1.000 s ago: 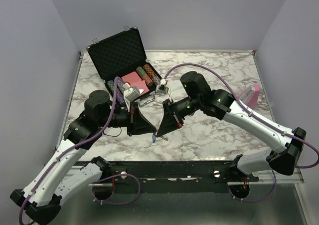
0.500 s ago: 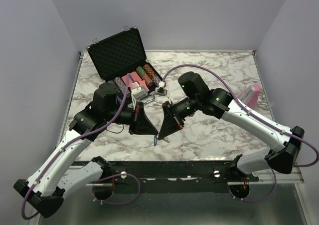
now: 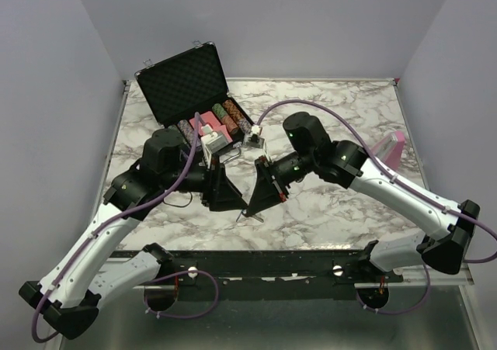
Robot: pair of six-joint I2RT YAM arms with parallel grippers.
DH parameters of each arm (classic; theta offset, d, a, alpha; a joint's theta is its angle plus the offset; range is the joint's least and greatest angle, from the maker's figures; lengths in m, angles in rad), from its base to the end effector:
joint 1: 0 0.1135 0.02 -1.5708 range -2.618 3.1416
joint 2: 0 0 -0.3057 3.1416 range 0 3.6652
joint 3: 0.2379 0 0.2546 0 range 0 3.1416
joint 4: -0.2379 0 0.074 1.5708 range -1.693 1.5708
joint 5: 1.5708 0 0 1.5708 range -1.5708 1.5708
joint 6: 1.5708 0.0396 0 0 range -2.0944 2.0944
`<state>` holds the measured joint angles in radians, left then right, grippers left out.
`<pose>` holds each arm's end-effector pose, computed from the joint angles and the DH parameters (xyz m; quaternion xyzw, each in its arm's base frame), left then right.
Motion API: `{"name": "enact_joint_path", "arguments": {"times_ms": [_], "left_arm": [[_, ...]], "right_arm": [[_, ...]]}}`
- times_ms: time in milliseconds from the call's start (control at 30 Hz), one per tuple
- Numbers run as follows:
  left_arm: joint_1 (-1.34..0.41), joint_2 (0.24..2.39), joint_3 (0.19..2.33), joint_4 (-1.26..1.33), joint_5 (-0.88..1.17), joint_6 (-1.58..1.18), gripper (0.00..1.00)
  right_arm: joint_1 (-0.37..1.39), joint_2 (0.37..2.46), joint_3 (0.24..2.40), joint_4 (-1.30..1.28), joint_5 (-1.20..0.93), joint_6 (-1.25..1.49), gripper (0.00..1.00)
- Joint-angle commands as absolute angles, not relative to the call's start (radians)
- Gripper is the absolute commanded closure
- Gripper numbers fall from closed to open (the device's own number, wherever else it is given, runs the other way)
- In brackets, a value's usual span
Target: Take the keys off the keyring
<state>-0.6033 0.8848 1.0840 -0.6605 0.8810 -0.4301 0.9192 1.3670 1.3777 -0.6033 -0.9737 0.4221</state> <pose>0.1028 -0.1079 0.4137 0.2903 0.7466 -0.5505 0.2352 0.1467 0.2463 0.4218 -0.4050 0.7021 0.5816 0.0686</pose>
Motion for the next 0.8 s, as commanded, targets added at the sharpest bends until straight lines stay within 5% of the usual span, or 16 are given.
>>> {"name": "enact_joint_path", "arguments": {"times_ms": [0, 333, 767], "left_arm": [[-0.603, 0.828, 1.132, -0.657, 0.648, -0.491, 0.35], [-0.603, 0.496, 0.931, -0.439, 0.266, -0.782, 0.37], [-0.606, 0.304, 0.718, -0.23, 0.25, -0.891, 0.41]], "right_arm": [[0.93, 1.313, 1.33, -0.496, -0.973, 0.48, 0.99], [0.93, 1.262, 1.223, -0.315, -0.833, 0.661, 0.99], [0.931, 1.269, 1.221, -0.144, -0.773, 0.815, 0.99]]}}
